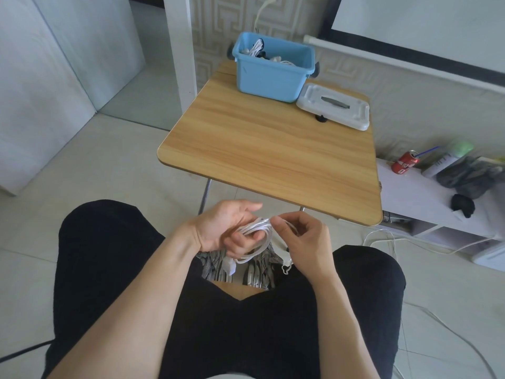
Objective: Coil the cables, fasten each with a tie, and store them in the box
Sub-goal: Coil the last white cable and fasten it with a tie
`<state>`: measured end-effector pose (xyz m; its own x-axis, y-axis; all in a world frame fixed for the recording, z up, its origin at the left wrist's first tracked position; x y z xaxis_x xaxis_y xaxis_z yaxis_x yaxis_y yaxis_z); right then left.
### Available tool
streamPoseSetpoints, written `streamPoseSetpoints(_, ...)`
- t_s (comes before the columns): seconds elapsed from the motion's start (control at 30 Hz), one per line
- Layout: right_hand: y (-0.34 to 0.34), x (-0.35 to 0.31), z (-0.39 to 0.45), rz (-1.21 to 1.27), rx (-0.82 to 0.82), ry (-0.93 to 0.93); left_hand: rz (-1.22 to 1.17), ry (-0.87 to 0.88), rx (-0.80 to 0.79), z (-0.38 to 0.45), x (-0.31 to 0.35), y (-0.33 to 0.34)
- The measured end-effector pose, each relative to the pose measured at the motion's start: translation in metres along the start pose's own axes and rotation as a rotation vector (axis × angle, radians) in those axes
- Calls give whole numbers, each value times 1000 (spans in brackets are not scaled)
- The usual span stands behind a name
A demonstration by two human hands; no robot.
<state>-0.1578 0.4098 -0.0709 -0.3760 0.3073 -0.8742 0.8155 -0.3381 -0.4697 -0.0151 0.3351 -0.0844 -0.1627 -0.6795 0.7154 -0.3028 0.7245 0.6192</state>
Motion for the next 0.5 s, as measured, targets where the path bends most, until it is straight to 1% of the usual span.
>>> streamPoseSetpoints(0.03, 2, 0, 0, -7, -15, -5, -10, 8, -8, -1, 1, 0)
streamPoseSetpoints(0.1, 5, 1, 1, -25, -49, -7, -21, 55, 33, -2, 5, -3)
streamPoseSetpoints(0.2, 6, 8, 3, -33, -86, 25, -136, 231, 110, -3, 16, -10)
streamPoseSetpoints(0.27, 6, 11, 3, -29, -104, 48, -324, 381, 155, -4, 25, -14)
streamPoseSetpoints(0.4, 10, 12, 2, -64, -172, 49, -812, 662, 275, -7, 37, -26)
streamPoseSetpoints(0.43, 12, 12, 1, -88, -207, 45, -883, 719, 318, -8, 38, -30)
streamPoseSetpoints(0.5, 18, 10, -2, -124, -326, 45, -944, 811, 422, -11, 37, -38)
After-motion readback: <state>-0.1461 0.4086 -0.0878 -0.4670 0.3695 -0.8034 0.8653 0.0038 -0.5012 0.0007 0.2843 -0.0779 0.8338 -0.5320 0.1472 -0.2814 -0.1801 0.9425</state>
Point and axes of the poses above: each hand's wrist, its own z-axis towards the middle knuckle, its own y-axis out of the palm, x = y × z, the point moved 5 cm from there along z, towards the middle knuckle, and after that the axes turned 11 degrees about -z, right-handed, at the moved point
